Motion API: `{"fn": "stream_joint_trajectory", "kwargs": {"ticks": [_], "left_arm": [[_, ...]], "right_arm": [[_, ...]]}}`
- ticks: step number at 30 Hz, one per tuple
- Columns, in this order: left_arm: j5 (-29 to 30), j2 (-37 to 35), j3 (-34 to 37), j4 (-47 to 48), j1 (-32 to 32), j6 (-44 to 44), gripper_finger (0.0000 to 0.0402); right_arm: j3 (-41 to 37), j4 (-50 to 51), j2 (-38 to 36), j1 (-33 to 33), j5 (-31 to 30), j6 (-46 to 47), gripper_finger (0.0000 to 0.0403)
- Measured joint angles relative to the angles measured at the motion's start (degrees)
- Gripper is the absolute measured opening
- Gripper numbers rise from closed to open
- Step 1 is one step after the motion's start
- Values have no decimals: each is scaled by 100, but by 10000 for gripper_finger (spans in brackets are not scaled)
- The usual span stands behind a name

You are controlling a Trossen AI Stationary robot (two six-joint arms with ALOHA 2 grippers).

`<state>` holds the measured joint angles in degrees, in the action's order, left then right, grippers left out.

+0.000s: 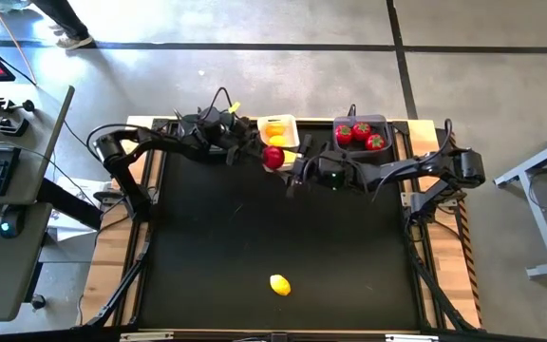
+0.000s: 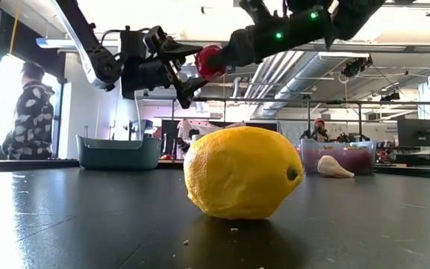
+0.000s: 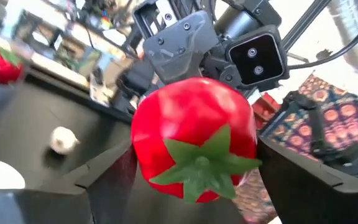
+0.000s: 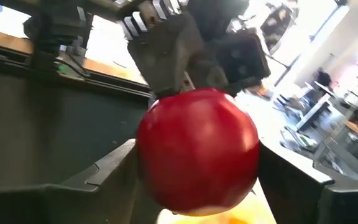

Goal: Sort produce into baskets
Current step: Put the red tomato into the transparent bin

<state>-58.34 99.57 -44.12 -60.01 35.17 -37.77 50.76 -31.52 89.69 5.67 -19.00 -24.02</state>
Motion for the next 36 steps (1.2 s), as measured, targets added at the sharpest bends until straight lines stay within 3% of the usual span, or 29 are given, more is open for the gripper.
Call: {"fn": "stream_joint_trajectory", "kwargs": {"ticks": [7, 15, 27, 31, 36], "left_arm": [[311, 0, -4, -41, 255, 758, 309], [469, 2, 4, -16, 344, 1320, 311], [655, 2, 4, -22, 344, 1746, 312], [719, 2, 4, -22, 344, 1749, 312], [719, 2, 4, -14, 339, 1644, 312]], "right_arm": [[761, 1400, -8, 177, -308, 614, 266], [1741, 4033, -81, 723, -500, 925, 266], [2059, 7823, -978, 2426, 288, 2311, 266], [2046, 8505, -980, 2924, 388, 2609, 266], [1779, 8654, -949, 3330, 864, 2898, 266]]}}
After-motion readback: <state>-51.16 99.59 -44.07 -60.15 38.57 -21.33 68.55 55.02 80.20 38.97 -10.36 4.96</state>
